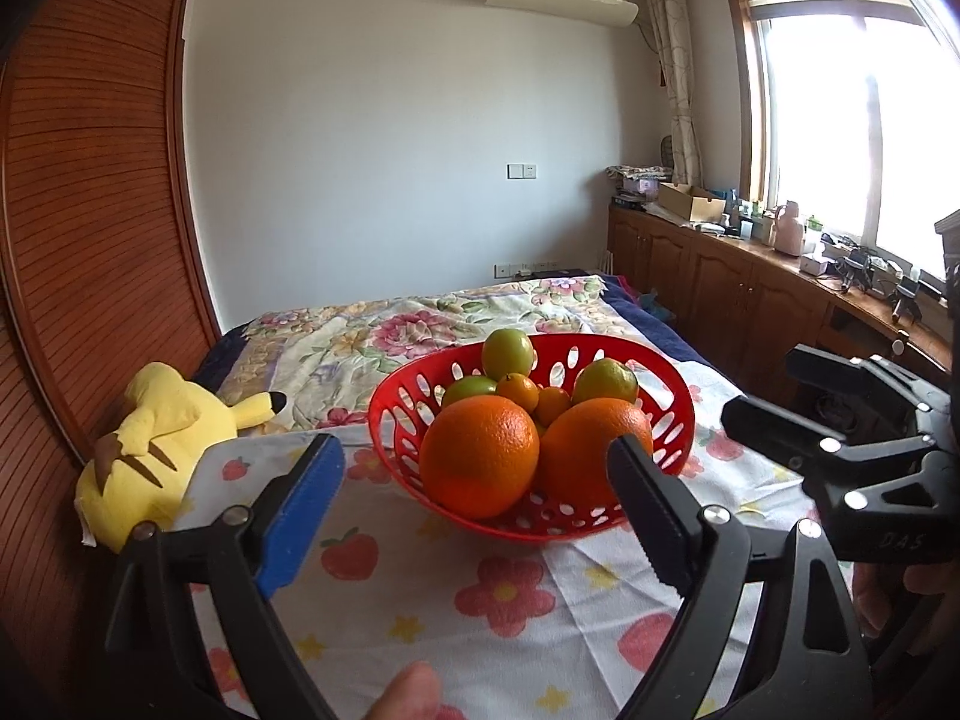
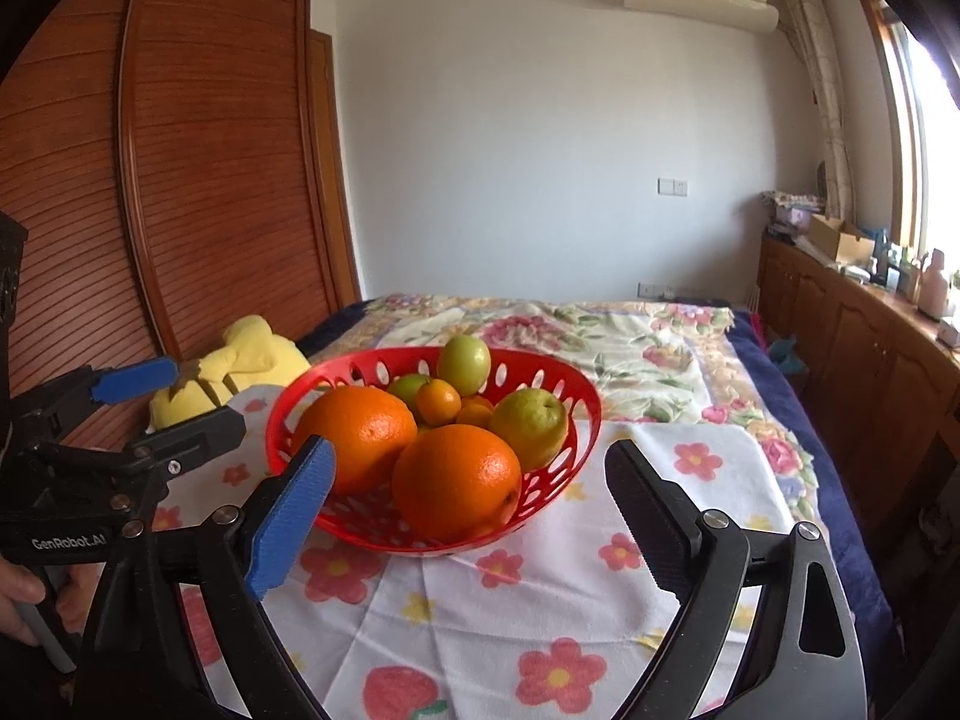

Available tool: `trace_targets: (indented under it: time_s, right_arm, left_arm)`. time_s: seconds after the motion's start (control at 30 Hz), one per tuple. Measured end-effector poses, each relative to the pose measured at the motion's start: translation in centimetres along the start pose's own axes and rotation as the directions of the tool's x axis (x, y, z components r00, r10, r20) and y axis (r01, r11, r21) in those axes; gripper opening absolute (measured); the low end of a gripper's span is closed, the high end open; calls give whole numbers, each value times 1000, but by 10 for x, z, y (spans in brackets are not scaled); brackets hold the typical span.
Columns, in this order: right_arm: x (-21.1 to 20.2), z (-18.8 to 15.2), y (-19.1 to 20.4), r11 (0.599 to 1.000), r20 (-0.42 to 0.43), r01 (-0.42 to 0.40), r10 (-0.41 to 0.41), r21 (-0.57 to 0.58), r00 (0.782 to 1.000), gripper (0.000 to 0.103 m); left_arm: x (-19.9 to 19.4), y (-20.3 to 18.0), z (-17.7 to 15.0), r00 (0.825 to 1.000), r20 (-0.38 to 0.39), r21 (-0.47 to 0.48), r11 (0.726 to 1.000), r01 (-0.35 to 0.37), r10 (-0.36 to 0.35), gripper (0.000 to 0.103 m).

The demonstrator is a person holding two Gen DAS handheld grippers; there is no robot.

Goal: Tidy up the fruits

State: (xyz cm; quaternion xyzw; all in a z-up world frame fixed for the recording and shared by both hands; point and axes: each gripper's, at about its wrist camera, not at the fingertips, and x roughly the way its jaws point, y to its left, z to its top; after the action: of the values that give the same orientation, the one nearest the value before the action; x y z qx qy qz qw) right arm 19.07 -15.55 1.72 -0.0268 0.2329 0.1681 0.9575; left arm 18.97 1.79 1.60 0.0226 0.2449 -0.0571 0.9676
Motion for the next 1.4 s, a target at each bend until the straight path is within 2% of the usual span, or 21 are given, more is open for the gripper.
trace_targets:
  time_s: [0.13,0.23,0.77,1.4]
  right_arm:
    - [-20,0,5,1000,34,10,-10,-5,999,100]
    - [-33,-3,9,1000,48,14,-14,-8,999,103]
    - [-87,-16,16,999,79,34,-35,15,996,103]
    - [-127,-33,19,997,93,70,-72,17,993,103]
  left_arm:
    - [-14,-1,-8,1000,1,-29,999,25,-25,90]
    - [-26,-4,-13,1000,2,-21,1000,15,-15,90]
    - [-96,-13,-21,999,51,-17,1000,-10,11,90]
    - [-129,-15,-36,997,72,-35,999,-17,20,90]
